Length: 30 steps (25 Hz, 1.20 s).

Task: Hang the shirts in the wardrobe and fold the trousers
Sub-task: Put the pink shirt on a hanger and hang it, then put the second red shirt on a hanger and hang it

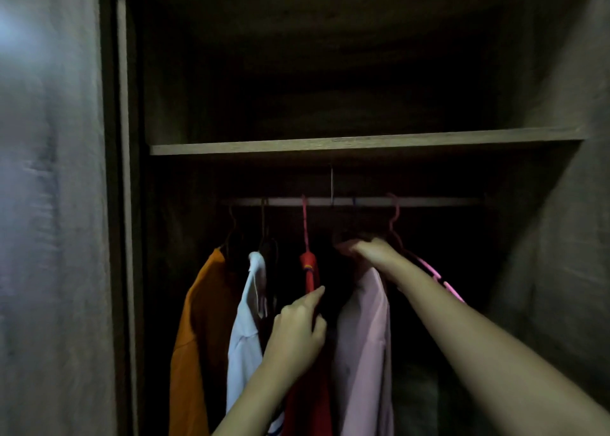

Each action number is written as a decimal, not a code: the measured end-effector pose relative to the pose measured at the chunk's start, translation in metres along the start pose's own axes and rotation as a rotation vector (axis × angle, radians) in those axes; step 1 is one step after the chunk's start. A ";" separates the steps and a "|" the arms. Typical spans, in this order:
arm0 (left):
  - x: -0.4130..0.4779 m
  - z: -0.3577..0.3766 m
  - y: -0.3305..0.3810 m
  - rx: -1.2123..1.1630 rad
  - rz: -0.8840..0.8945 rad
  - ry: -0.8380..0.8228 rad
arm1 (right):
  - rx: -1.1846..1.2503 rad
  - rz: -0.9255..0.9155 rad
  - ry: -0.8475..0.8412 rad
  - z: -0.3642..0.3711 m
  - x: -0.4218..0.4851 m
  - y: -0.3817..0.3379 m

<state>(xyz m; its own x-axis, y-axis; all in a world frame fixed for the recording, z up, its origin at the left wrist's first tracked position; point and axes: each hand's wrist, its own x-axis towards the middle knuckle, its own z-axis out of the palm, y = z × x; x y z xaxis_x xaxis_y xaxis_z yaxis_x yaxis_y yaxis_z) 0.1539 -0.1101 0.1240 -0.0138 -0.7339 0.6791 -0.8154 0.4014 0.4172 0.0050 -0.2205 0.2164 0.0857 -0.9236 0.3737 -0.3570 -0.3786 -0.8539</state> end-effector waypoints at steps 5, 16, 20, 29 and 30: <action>-0.008 -0.005 0.003 -0.015 0.012 0.091 | -0.568 -0.070 0.095 -0.007 -0.013 -0.007; -0.123 -0.095 -0.079 -0.080 -0.152 0.660 | -0.031 -0.761 0.053 0.155 -0.150 -0.046; -0.223 -0.164 -0.147 0.123 -0.360 0.625 | 0.024 -0.761 -0.196 0.268 -0.216 -0.041; -0.463 -0.337 -0.295 0.497 -0.907 0.409 | -0.064 -0.536 -0.777 0.505 -0.383 -0.039; -0.480 -0.351 -0.307 0.531 -0.987 0.358 | -0.052 -0.517 -0.795 0.525 -0.396 -0.042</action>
<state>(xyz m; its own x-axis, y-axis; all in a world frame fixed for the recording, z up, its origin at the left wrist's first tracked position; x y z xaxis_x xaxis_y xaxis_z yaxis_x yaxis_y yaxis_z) 0.6143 0.3111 -0.1176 0.8530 -0.3695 0.3686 -0.5219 -0.5957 0.6106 0.4746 0.1296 -0.0859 0.8463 -0.4194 0.3286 -0.1365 -0.7668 -0.6271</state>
